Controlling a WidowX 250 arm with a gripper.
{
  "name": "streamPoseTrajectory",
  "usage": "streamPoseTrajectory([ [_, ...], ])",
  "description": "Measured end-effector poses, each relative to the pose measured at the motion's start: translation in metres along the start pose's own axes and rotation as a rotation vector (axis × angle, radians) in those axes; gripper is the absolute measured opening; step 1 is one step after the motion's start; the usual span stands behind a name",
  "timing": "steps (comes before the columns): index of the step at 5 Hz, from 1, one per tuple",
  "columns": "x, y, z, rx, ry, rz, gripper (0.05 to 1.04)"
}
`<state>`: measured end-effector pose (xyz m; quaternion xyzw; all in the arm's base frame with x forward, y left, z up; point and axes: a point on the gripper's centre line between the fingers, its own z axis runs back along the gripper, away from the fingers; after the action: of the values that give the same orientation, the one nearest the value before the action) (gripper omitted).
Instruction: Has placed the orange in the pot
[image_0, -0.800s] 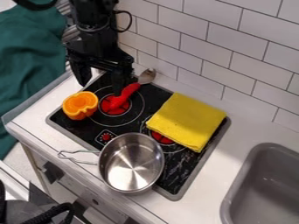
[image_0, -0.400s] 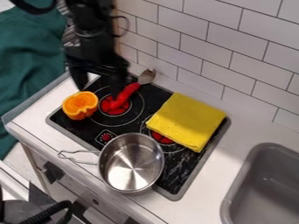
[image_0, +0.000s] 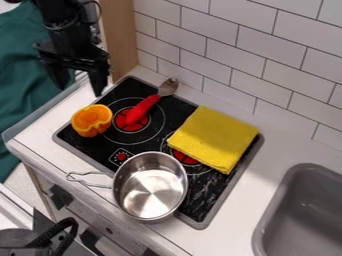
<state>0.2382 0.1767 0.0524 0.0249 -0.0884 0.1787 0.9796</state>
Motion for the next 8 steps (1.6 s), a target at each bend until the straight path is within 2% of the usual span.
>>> streamPoseTrajectory([
  [1, 0.002, 0.007, -0.006, -0.012, -0.009, -0.057, 1.001],
  [2, 0.005, 0.006, -0.01, -0.001, -0.015, -0.115, 1.001],
  [3, 0.001, 0.002, -0.019, -0.019, 0.015, -0.154, 1.001],
  [4, -0.005, -0.001, -0.029, -0.041, 0.041, -0.137, 1.001],
  [6, -0.014, -0.006, -0.057, -0.08, 0.137, -0.124, 1.001],
  [7, -0.012, -0.012, -0.073, -0.088, 0.188, -0.146, 1.001],
  [8, -0.007, -0.016, -0.083, -0.076, 0.221, -0.162, 1.001],
])
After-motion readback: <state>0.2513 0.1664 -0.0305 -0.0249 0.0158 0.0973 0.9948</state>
